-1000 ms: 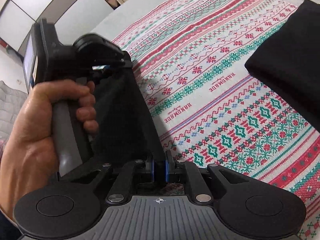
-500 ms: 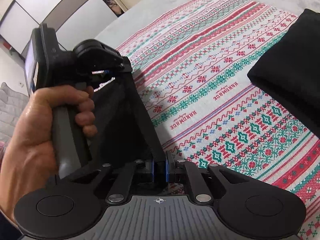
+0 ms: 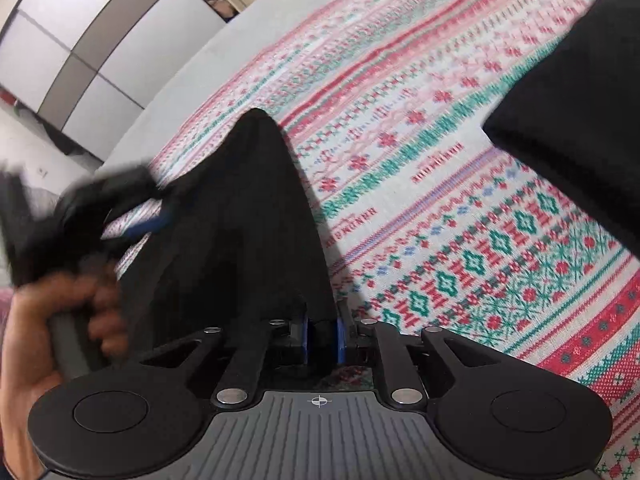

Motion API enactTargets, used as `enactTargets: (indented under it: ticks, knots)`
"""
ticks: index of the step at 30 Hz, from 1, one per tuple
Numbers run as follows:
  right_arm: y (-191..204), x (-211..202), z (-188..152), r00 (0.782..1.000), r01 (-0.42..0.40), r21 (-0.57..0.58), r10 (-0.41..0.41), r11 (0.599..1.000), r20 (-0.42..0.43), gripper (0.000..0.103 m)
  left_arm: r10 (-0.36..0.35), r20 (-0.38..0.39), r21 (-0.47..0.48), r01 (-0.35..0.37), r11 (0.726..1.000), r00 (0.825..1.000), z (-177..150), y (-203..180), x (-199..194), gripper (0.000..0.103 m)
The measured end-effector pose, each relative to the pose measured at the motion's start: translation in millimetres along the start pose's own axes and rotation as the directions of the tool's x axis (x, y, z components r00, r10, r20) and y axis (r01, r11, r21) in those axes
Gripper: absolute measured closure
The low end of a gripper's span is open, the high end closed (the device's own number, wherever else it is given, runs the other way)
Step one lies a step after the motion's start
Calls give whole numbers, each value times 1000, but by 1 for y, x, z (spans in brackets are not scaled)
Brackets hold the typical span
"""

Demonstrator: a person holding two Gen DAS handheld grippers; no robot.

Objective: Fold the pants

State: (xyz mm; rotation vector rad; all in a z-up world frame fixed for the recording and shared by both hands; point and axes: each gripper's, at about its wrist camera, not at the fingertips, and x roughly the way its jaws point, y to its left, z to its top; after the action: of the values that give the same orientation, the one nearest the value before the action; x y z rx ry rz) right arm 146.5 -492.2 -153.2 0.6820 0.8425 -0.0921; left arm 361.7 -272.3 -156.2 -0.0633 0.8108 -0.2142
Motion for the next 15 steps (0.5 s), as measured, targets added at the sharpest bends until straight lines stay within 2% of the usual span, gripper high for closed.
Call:
enactTargets:
  ticks: [3, 5, 7, 11, 15]
  knots:
    - [-21, 4, 7, 997, -60, 111, 64, 992, -35, 84, 93, 12, 39, -93, 995, 996, -28, 28, -18, 29]
    - [-37, 7, 10, 991, -119, 219, 131, 969, -41, 81, 130, 12, 55, -130, 990, 991, -49, 44, -29, 26]
    - [-47, 8, 10, 984, -157, 283, 173, 946, -34, 78, 164, 39, 78, -167, 983, 986, -71, 53, -43, 18]
    - [-46, 8, 9, 984, -159, 263, 174, 951, -36, 78, 192, 87, 114, -202, 973, 977, -108, 50, -74, 17]
    - [-43, 9, 9, 985, -152, 230, 166, 961, -39, 77, 186, 105, 227, -205, 952, 977, -145, 31, -101, 13]
